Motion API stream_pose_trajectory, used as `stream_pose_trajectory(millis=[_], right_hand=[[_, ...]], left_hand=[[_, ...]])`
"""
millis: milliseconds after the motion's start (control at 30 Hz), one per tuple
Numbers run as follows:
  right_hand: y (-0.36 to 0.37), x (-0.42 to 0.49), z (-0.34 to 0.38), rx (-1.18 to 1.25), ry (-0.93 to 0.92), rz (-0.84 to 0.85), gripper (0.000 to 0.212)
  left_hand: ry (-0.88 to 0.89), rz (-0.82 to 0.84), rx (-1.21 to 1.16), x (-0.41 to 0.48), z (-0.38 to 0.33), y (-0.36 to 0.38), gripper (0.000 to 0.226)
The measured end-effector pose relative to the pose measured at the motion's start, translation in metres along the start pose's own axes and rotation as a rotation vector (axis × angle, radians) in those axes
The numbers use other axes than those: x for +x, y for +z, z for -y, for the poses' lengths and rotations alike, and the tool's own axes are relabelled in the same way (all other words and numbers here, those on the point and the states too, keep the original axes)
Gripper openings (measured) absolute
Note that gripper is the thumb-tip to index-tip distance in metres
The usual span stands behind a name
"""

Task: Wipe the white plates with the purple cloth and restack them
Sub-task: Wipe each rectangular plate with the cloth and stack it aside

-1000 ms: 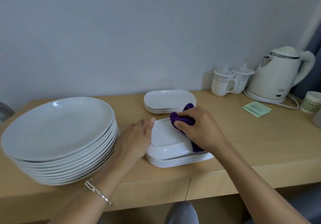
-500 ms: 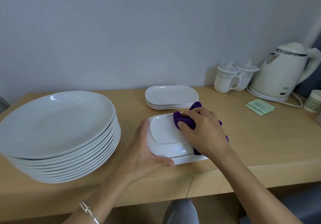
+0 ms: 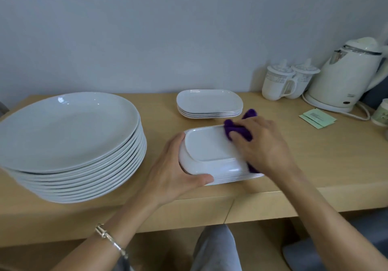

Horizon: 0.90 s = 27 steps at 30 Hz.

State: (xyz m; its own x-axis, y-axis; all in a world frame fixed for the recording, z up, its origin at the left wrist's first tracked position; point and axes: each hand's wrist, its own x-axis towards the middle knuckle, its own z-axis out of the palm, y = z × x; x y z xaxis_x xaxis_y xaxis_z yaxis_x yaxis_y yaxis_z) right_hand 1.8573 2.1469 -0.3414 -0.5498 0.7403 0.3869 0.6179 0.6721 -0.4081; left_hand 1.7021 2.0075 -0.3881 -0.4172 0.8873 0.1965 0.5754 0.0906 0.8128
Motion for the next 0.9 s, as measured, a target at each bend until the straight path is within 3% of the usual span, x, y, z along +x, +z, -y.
stream_pose_trajectory(millis=[133,233,333,433,567,633,800,900], right_hand=[[0.005,0.006,-0.008,-0.058,0.119,-0.03,0.032],[0.026,-0.004,0.037,-0.07,-0.133,-0.046,0.031],[0.038,-0.015,0.066,-0.01,-0.283,-0.009,0.044],[0.026,-0.009,0.046,0.058,-0.204,0.056,0.038],[-0.001,0.007,-0.008,0.049,0.027,-0.023,0.031],[-0.001,0.017,-0.016,0.05,0.093,0.019,0.03],[0.014,0.052,0.011,-0.033,0.082,0.104,0.029],[0.036,0.053,0.053,-0.005,-0.068,0.166,0.03]], left_hand=[[0.005,0.0,-0.014,-0.001,0.004,0.002,0.089],[0.012,-0.003,-0.033,0.003,0.004,0.005,0.101],[0.029,-0.034,-0.075,0.004,0.003,0.007,0.088],[0.002,-0.03,-0.069,0.001,0.002,0.004,0.088],[-0.001,0.003,0.0,-0.002,0.005,0.001,0.089],[0.004,0.006,0.005,-0.002,0.005,0.001,0.088],[-0.018,0.008,0.013,-0.002,0.004,0.002,0.091],[-0.029,0.007,0.002,-0.002,0.002,0.002,0.099]])
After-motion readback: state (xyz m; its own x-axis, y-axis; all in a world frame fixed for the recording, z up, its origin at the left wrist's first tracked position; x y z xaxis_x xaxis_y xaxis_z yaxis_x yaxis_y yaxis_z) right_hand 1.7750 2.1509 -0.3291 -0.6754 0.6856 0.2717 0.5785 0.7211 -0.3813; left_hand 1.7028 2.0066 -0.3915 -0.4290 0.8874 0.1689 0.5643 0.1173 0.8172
